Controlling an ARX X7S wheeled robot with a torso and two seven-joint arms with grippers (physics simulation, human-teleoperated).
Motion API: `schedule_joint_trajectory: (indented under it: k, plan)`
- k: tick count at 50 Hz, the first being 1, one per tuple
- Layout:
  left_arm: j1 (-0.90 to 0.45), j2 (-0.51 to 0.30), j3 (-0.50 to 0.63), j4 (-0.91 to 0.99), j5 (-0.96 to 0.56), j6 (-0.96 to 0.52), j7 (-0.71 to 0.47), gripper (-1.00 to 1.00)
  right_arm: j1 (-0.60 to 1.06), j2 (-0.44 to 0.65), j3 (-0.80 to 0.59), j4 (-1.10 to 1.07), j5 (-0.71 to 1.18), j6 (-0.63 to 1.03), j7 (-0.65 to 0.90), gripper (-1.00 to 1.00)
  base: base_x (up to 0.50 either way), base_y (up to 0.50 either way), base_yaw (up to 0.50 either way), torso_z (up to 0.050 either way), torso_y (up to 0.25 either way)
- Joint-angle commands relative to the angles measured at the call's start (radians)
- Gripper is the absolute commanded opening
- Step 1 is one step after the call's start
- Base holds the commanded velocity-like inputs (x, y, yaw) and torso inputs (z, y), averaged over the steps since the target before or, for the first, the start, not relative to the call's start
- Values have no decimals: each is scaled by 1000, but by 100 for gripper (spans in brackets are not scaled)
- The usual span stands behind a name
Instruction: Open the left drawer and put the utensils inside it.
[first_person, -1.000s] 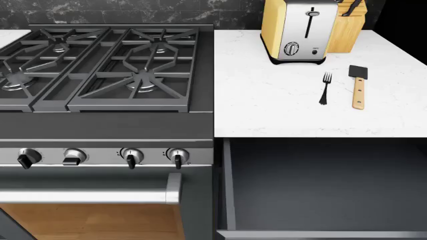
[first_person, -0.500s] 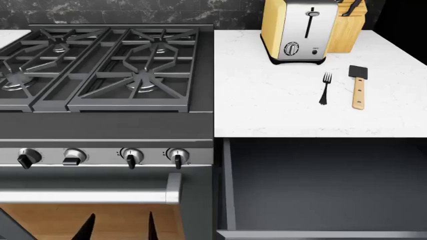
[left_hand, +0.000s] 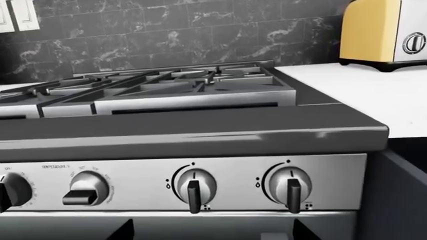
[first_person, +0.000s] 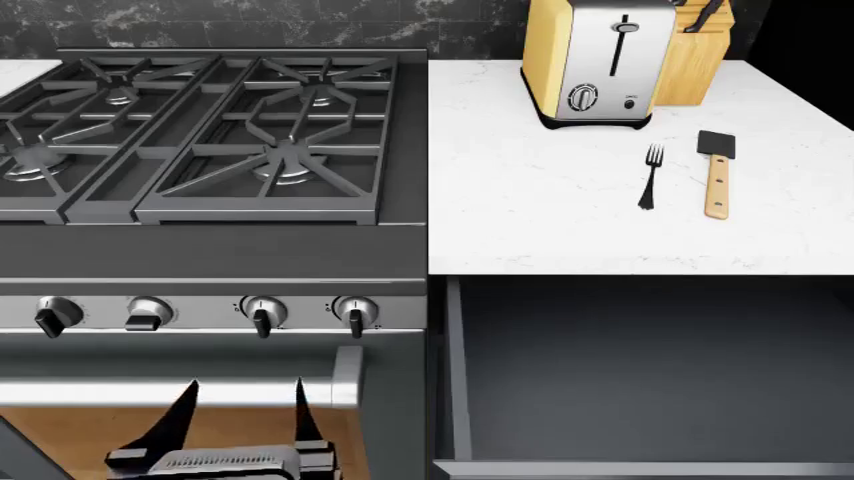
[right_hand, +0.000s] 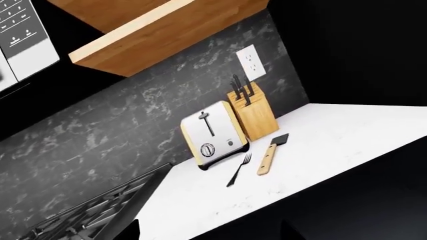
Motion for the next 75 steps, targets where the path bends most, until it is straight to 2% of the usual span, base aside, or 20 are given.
schedule_joint_trajectory:
  k: [1, 21, 36, 64, 75]
  plan:
    - [-57, 33, -30, -86, -40, 27, 40, 100, 15, 25, -24, -65, -37, 9, 105, 100, 0, 0, 0, 0, 0]
    - [-78, 44, -30, -107, -51, 25, 49, 100, 129, 117, -185, -77, -73, 23, 255, 100, 0, 0, 0, 0, 0]
    - [-72, 44, -35, -112, -62, 32, 50, 100, 138, 138, -208, -68, -71, 19, 286, 100, 0, 0, 0, 1, 0]
    - [-82, 49, -34, -130, -70, 24, 52, 100, 115, 124, -187, -74, -67, 8, 268, 100, 0, 0, 0, 50, 0]
    - [-75, 44, -38, -129, -71, 34, 53, 100, 133, 98, -218, -82, -130, 28, 237, 100, 0, 0, 0, 50, 0]
